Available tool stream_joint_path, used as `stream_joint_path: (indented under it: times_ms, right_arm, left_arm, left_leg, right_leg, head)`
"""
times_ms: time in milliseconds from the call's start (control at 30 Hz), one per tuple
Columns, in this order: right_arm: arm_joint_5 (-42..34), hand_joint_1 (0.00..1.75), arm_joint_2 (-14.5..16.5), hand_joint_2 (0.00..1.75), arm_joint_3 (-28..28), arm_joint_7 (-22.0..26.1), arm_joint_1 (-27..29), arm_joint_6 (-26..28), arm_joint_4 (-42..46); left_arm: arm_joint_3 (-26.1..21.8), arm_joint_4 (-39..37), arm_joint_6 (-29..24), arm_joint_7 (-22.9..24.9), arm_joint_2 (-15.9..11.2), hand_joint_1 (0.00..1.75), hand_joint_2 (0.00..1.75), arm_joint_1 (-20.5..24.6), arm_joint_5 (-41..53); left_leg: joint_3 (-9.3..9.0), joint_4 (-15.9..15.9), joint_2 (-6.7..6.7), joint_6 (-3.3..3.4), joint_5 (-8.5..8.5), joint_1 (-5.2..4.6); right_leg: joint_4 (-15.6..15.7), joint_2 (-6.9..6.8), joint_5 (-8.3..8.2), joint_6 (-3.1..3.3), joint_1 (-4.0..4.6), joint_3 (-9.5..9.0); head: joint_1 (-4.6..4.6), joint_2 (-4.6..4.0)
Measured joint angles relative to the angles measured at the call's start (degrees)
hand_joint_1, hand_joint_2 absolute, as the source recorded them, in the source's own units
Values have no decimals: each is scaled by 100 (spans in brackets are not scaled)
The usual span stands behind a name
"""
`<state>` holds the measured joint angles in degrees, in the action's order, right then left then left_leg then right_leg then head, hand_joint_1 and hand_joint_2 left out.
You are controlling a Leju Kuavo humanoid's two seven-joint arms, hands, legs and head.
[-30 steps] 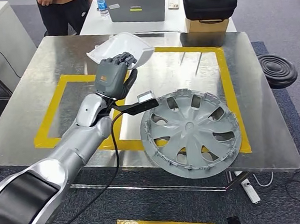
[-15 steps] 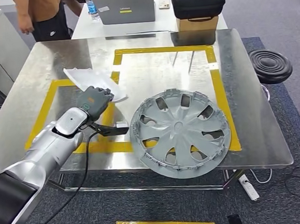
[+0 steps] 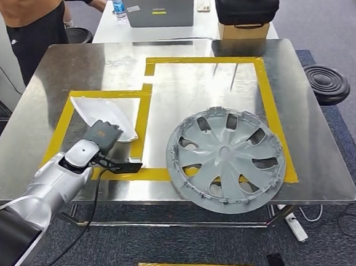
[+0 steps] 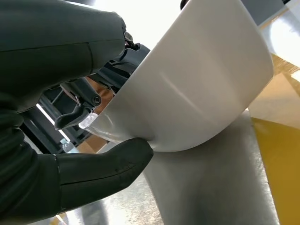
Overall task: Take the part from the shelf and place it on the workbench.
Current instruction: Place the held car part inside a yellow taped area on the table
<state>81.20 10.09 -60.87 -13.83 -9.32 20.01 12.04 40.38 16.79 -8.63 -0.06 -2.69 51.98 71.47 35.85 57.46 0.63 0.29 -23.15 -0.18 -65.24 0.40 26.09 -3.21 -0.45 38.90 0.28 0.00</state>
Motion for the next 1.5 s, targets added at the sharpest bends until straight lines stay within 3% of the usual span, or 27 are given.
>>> stream_joint_path:
  times_ms: [67, 200, 267, 333, 367, 400, 433, 500, 567, 700, 767, 833, 900, 933, 967, 1033, 1100, 1200, 1267, 1367, 1400, 1433, 1500]
  right_arm:
    - [1, 0, -8, 175, 0, -1, -8, 2, 0]
    - [1, 0, -12, 175, -2, -3, 7, 4, 1]
    - [4, 0, -20, 87, -2, -2, -2, 7, 2]
    - [25, 0, -24, 0, -2, -1, -1, 5, 1]
    - [40, 0, -24, 0, -2, 1, 8, 3, 1]
    - [56, 0, -24, 0, -2, 4, 18, 1, 0]
    - [67, 0, -24, 0, -2, 9, 25, -1, 0]
    - [87, 0, -25, 0, -2, 21, 25, -1, 1]
    - [113, 0, -28, 0, -2, 27, 21, -1, 2]
    - [186, 0, -31, 0, -1, 34, 61, -5, 2]
    - [208, 0, -32, 0, 0, 41, 81, -12, 1]
    - [221, 0, -30, 0, 0, 50, 101, -19, -1]
    - [225, 0, -28, 0, 0, 66, 132, -22, -3]
    - [225, 0, -28, 0, 0, 75, 148, -22, -4]
    - [226, 0, -29, 0, 0, 84, 161, -21, -4]
    - [226, 0, -30, 0, 0, 96, 169, -19, -4]
    - [220, 0, -30, 0, 0, 103, 170, -15, -4]
    - [175, 0, -31, 0, -2, 115, 207, -4, -5]
    - [139, 0, -34, 0, -4, 119, 226, 9, -5]
    - [110, 0, -37, 0, -5, 119, 226, 19, -4]
    - [102, 0, -36, 0, -6, 117, 236, 18, -4]
    - [95, 0, -36, 0, -8, 113, 249, 18, -4]
    - [81, 0, -34, 0, -12, 104, 264, 19, -4]
  left_arm:
    - [8, -6, 72, 4, -38, 175, 175, 9, 0]
    - [24, -14, 120, 8, -99, 175, 175, 22, -2]
    - [31, -15, 119, 11, -125, 87, 175, 31, -2]
    - [39, -24, 87, 30, -141, 0, 175, 21, -1]
    - [42, -30, 55, 42, -144, 0, 175, 9, -1]
    - [43, -35, 7, 51, -144, 0, 175, -2, -1]
    - [43, -38, -60, 53, -142, 0, 175, -7, -4]
    - [32, -40, -204, 16, -131, 0, 175, 9, -25]
    - [-6, -40, -213, -89, -101, 0, 175, 54, -105]
    - [-154, -37, -141, -298, -21, 0, 175, 138, -277]
    - [-220, -30, -242, -351, 13, 0, 175, 228, -305]
    - [-275, -19, -406, -411, 42, 0, 175, 310, -326]
    - [-330, -8, -557, -501, 70, 0, 175, 360, -374]
    - [-369, 8, -638, -558, 82, 0, 175, 383, -422]
    - [-417, 34, -731, -625, 93, 0, 175, 415, -474]
    - [-514, 97, -903, -733, 109, 0, 175, 517, -571]
    - [-599, 155, -1071, -834, 121, 0, 175, 626, -650]
    - [-737, 322, -1502, -1054, 132, 0, 175, 714, -772]
    - [-815, 487, -1727, -1165, 136, 0, 175, 800, -821]
    - [-928, 879, -1816, -1285, 116, 0, 175, 878, -937]
    - [-969, 1041, -1822, -1336, 103, 0, 175, 864, -997]
    - [-1010, 1196, -1827, -1385, 93, 0, 175, 846, -1049]
    - [-1080, 1476, -1859, -1469, 84, 0, 175, 827, -1135]
  left_leg:
    - [-12, 5, -1, -43, -9, -17]
    - [-5, 18, -7, -162, -41, -7]
    - [161, 403, -9, -221, -289, 1]
    - [528, 1177, -10, -262, -659, 12]
    - [691, 1497, -10, -276, -766, 18]
    - [767, 1628, -11, -283, -761, 23]
    - [732, 1538, -11, -288, -647, 29]
    - [384, 848, -12, -305, -253, 60]
    - [50, 195, 5, -284, -45, 83]
    - [-18, 24, 14, -119, -40, 69]
    - [-23, 14, 5, -39, -30, 77]
    - [-24, 14, 3, 0, -35, 65]
    - [-30, 16, 5, 10, -40, 47]
    - [-35, 18, 5, 11, -44, 41]
    - [-45, 19, 5, 8, -49, 38]
    - [-59, 25, 6, -18, -66, 27]
    - [-53, 29, 7, -67, -66, 7]
    - [-49, 22, 3, -157, -64, 13]
    - [57, 238, -2, -220, -222, 21]
    - [553, 1267, -7, -267, -708, 29]
    - [682, 1530, -7, -273, -774, 30]
    - [717, 1589, -7, -274, -727, 33]
    - [472, 1091, -8, -269, -380, 46]
  right_leg:
    - [552, -8, -161, 38, 11, -297]
    - [642, 6, -182, 151, 14, -347]
    - [669, 6, -201, 203, -13, -365]
    - [670, 8, -199, 220, -15, -364]
    - [670, 8, -199, 222, -17, -364]
    - [669, 9, -197, 220, -19, -364]
    - [668, 9, -195, 216, -25, -368]
    - [664, 13, -183, 185, -33, -381]
    - [641, 22, -166, 123, -13, -370]
    - [634, 29, -144, 8, -15, -335]
    - [281, 15, 74, -38, -22, -170]
    - [-505, 5, 436, -58, -20, 199]
    - [-1061, 5, 584, -58, -19, 488]
    - [-1018, 5, 496, -50, -18, 485]
    - [-732, 3, 310, -38, -17, 361]
    - [110, -14, -72, -11, -13, -52]
    - [566, -19, -203, 21, -5, -281]
    - [608, -1, -206, 97, 1, -290]
    - [632, -4, -223, 151, -15, -304]
    - [638, -5, -222, 200, -20, -306]
    - [638, -1, -219, 205, -21, -308]
    - [637, 3, -218, 206, -22, -309]
    - [634, 14, -220, 192, -28, -315]
  head:
    - [-7, 0]
    - [-14, 0]
    - [-26, 0]
    - [-35, 0]
    - [-35, 0]
    - [-36, 0]
    - [-36, 0]
    - [-38, 0]
    - [-45, 0]
    - [-37, 0]
    - [-13, 0]
    - [14, 0]
    - [18, 0]
    - [18, 0]
    - [19, 0]
    - [21, 0]
    - [14, 0]
    - [6, 0]
    - [-16, 0]
    - [-42, 0]
    - [-42, 0]
    - [-44, 0]
    - [-45, 0]
